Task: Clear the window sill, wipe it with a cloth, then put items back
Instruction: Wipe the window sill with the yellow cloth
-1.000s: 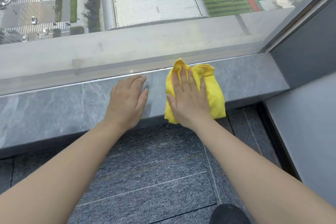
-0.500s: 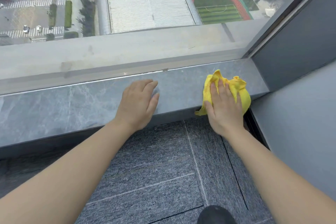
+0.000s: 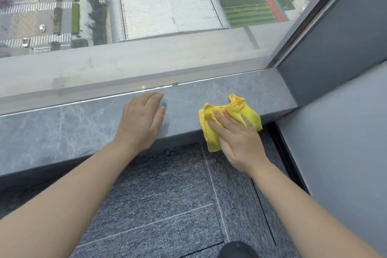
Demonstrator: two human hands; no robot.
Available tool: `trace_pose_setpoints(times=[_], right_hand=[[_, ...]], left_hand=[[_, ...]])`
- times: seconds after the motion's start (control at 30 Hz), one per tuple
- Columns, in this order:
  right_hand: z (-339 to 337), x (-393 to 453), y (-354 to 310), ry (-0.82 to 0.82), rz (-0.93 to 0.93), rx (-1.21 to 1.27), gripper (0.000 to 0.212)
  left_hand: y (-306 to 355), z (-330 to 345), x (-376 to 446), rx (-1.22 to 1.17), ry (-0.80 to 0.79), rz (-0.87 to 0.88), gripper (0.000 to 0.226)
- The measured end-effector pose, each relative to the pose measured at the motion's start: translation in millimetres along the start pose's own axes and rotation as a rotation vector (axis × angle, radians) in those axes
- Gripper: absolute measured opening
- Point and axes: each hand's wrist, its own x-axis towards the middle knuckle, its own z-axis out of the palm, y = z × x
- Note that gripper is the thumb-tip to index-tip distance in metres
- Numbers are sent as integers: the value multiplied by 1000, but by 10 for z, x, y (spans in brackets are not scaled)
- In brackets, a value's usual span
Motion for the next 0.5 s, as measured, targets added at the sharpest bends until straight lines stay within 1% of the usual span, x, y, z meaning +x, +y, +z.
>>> trace_pose_setpoints(times=[0.07,0.13,0.17,0.23,0.3,0.4,0.5], right_hand=[[-91,-57,207,5,153,12,49],[-207,-51,394,5,304,-11,62],[-249,-20,463,-26,366,-22,64],[-273,91,517,-82,464,-69,56],[-258,252,469,-94,542,-85,51],[-218,561,364,-111,657,-37,53],[-198,789,246,-104,700,-19,54]], left_hand=[[68,66,49,-10,-2,11,69],[160,151,85,-20,-21,33,68],[205,189,98,-23,-31,45,67],[279,248,121,-34,-40,70,64],[323,281,139,-43,-48,83,62],[333,301,146,-38,-59,84,60],[326,305,149,-40,-64,80,59]])
